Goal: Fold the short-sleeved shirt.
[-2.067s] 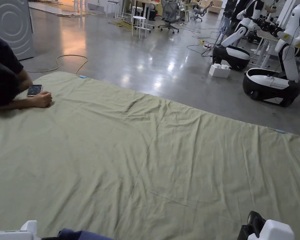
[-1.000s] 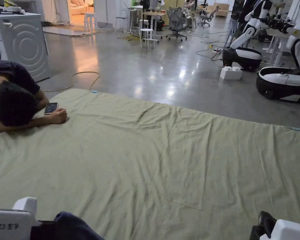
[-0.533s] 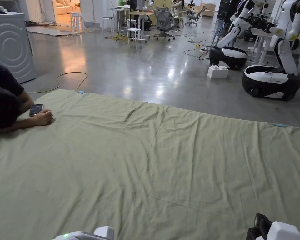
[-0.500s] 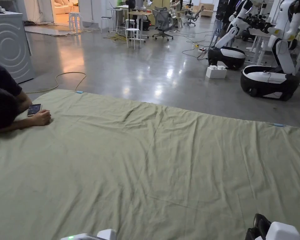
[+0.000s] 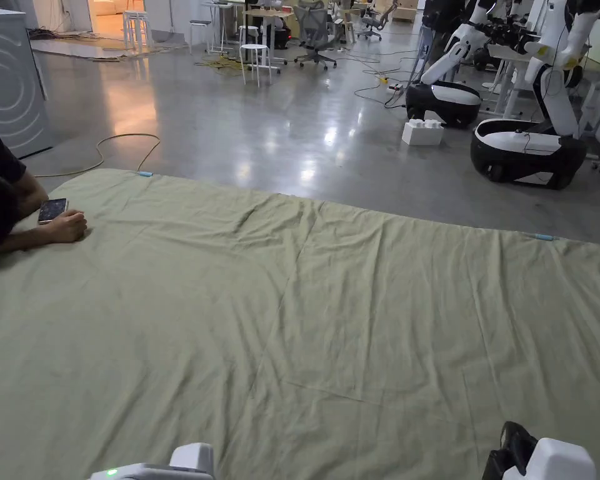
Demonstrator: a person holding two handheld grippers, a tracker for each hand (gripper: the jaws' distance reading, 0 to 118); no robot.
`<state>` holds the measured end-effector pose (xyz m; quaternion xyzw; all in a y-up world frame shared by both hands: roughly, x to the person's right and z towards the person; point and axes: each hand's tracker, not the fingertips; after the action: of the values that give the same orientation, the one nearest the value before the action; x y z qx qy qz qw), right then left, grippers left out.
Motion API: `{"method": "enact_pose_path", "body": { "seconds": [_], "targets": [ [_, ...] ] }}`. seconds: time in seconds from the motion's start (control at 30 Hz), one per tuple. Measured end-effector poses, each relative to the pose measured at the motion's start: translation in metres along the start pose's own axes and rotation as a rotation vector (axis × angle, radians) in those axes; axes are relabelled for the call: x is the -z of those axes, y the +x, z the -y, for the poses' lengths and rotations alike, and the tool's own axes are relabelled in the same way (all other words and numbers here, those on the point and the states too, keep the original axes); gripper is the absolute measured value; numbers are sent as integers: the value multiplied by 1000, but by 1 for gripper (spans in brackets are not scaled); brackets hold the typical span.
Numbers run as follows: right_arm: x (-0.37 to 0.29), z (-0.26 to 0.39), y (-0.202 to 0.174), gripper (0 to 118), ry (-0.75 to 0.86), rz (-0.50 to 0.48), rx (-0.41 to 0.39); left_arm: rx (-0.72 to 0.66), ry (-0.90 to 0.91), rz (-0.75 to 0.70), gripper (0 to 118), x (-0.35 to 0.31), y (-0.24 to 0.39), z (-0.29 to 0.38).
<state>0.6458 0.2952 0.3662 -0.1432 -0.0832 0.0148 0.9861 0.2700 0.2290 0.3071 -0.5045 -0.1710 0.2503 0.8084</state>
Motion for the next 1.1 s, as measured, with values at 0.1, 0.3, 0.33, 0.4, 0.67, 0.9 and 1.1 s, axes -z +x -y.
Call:
{"method": "enact_pose_path", "body": {
  "seconds": [0.1, 0.3, 0.33, 0.4, 0.67, 0.9, 1.1],
  "targets": [
    [-1, 1, -1, 3, 1, -7, -4, 12, 25, -39, 65, -10, -6, -6],
    [-1, 3, -1, 3, -8, -11, -3, 89, -66, -201, 28, 12, 9, 9],
    [-1, 4, -1, 3, -9, -11, -4, 108, -95, -181, 26, 20, 13, 14],
    [-2, 4, -1, 3, -10, -9, -7, 135, -147, -140, 22, 36, 23, 25],
    [-7, 4, 0, 3, -12, -4, -20, 149, -95, -108, 22, 77, 38, 33],
    [-7, 3, -3, 3, -9, -11, -27, 105, -59, 27, 25, 57, 25, 19],
    [-5, -1, -5, 3, -2, -21, -34, 121, 91, 18, 90, -12, -17, -5]
  ]
}}
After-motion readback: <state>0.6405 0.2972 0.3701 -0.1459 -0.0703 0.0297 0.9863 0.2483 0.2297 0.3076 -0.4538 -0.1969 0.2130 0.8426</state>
